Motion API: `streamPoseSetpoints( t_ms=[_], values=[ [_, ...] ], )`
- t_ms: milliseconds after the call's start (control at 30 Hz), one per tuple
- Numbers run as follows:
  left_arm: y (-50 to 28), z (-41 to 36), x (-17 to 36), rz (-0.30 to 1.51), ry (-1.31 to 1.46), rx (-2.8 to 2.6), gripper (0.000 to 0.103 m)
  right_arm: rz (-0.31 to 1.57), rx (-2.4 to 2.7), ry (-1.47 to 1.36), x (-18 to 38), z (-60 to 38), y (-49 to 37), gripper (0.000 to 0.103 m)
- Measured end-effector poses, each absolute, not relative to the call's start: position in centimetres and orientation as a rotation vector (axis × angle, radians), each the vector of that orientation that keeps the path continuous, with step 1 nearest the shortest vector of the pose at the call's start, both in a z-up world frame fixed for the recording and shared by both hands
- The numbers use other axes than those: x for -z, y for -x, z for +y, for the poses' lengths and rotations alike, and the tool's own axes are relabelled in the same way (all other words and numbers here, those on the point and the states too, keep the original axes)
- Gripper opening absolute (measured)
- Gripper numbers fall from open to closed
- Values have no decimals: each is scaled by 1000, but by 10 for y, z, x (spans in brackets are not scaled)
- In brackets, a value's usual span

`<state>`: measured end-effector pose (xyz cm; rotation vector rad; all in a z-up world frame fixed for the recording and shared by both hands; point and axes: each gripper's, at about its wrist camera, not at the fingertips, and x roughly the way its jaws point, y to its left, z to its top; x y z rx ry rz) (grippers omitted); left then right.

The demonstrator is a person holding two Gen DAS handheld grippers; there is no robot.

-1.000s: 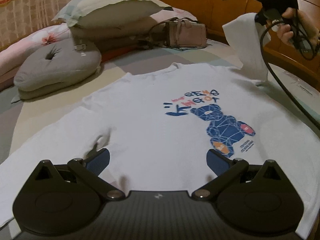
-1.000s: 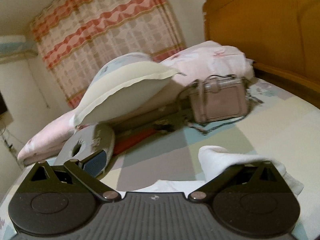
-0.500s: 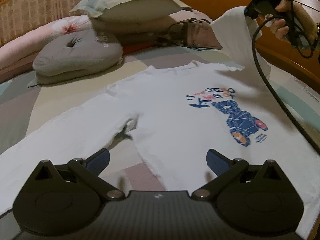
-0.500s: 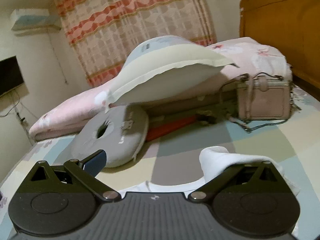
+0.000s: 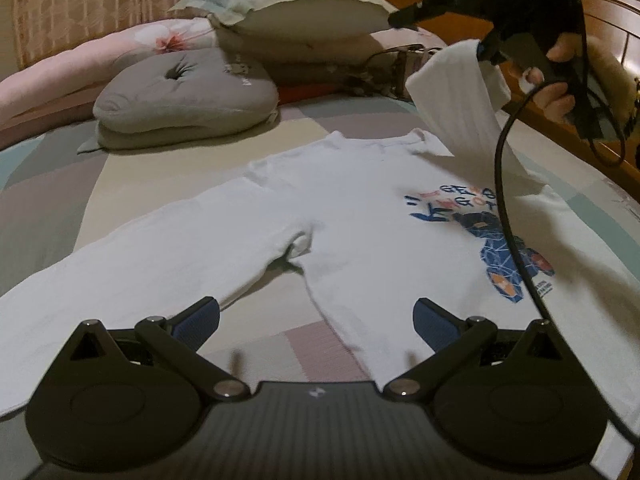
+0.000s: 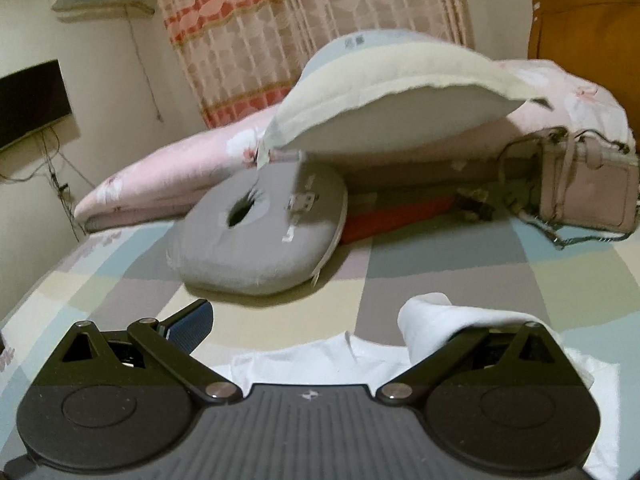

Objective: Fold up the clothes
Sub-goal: 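Carry the sleeve across the sweatshirt chest and lay it down with the right tool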

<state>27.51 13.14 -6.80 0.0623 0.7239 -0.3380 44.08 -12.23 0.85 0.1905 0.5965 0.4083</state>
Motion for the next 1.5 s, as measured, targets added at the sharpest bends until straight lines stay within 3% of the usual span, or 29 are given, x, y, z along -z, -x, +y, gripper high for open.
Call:
streamPoseSetpoints(
  t_ms=[267, 600, 900, 1133, 1500],
  values=[
    [-281, 143, 72, 749, -23, 303, 102, 715, -467, -138, 33, -92, -450, 103],
    [-294, 160, 76, 793, 59, 187, 102, 915, -602, 172, 81, -67, -416, 103],
    [-290, 150, 70, 769, 56, 220, 102, 956, -519, -94, 82, -152, -392, 103],
    [-293, 138, 71, 772, 27, 232, 102, 934, -447, -523, 102, -215, -410, 103],
    [-295, 157, 71, 774, 43, 146, 102, 883, -552, -640, 94, -160, -435, 103]
  ],
)
